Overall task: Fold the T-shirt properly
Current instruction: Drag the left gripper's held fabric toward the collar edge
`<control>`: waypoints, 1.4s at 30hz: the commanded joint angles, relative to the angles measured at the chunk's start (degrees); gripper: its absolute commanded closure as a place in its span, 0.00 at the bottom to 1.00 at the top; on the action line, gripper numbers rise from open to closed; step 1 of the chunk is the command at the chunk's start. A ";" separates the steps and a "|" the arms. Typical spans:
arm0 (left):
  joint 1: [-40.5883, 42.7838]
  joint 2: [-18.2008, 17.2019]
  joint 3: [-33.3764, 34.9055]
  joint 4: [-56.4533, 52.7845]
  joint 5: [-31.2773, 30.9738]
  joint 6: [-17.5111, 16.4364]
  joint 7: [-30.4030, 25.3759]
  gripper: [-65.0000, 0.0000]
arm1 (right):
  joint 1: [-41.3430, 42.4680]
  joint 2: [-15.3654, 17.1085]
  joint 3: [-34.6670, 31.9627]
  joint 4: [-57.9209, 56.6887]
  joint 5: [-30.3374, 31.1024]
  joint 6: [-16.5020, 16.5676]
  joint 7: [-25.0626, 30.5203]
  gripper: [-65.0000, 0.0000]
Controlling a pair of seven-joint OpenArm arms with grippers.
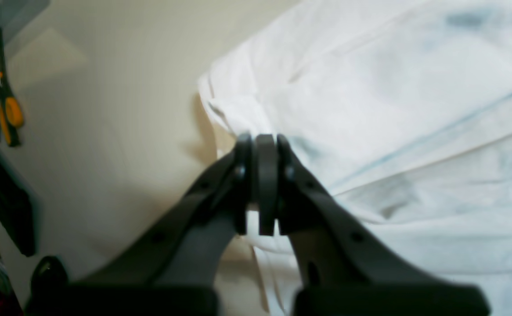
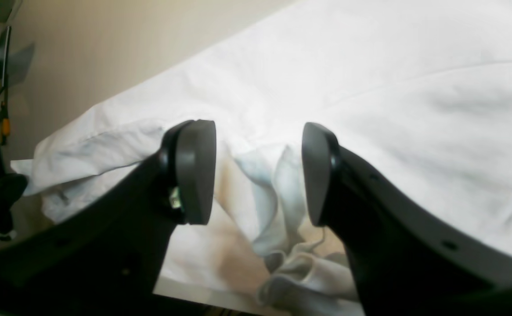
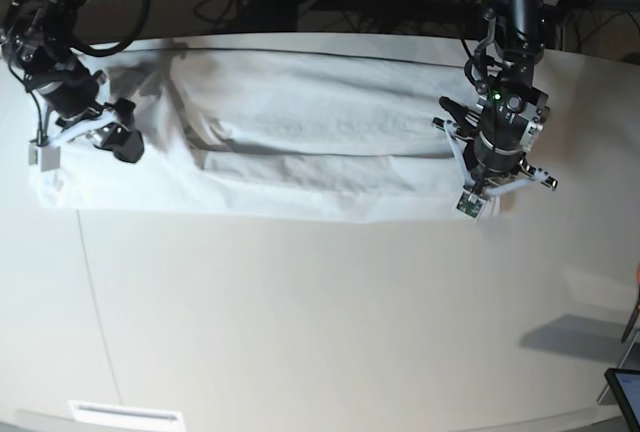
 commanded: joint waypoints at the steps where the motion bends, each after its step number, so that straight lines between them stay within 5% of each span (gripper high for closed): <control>1: -0.57 -1.13 -0.11 1.45 0.83 0.15 -0.29 1.00 | 0.35 0.33 0.17 0.79 1.10 0.17 1.08 0.53; 4: -0.22 -1.57 0.24 2.86 0.74 -0.20 -0.29 1.00 | 0.35 0.33 0.17 0.44 1.10 0.17 1.08 0.53; 6: 0.49 -1.57 0.15 3.12 0.74 -3.28 -0.29 0.99 | 0.44 0.33 0.17 -0.70 1.10 0.17 1.08 0.53; 9: 0.75 -1.22 -0.47 3.12 0.74 -9.17 -0.29 0.87 | 0.61 0.33 0.08 -2.64 1.10 0.17 1.08 0.53; 13: 1.89 -1.13 -0.47 3.12 1.27 -9.26 -0.29 0.74 | 0.70 0.42 0.08 -3.43 1.10 0.17 1.08 0.53; 17: 1.98 -0.96 -3.01 3.12 0.74 -9.26 -0.38 0.74 | 0.79 0.42 0.08 -3.43 1.10 0.17 1.08 0.53; 23: 1.01 4.40 -15.41 2.86 0.74 -9.26 -4.77 0.74 | 1.40 0.33 0.08 -3.52 1.10 0.08 1.08 0.53; 28: -1.62 5.28 -16.91 3.12 0.74 -9.52 -5.04 0.75 | 2.11 0.33 -0.01 -3.43 1.10 0.08 2.22 0.53; 31: -1.89 6.51 -17.17 3.12 -0.49 -9.52 -5.21 0.87 | 2.02 1.91 -0.71 -3.25 1.01 0.17 6.35 0.54; 33: -1.45 7.13 -17.52 2.94 -2.51 -9.52 -5.21 1.00 | 1.40 4.11 -0.71 -3.25 1.01 0.17 9.25 0.60; 38: 3.30 6.95 -17.87 2.94 -7.52 -9.52 -7.58 1.00 | -2.29 9.12 -0.71 -0.70 1.01 0.17 14.70 0.95; 42: 8.93 7.22 -17.61 2.86 -7.44 -9.44 -15.50 1.00 | -5.54 10.79 -0.71 -0.35 1.01 0.17 16.20 1.00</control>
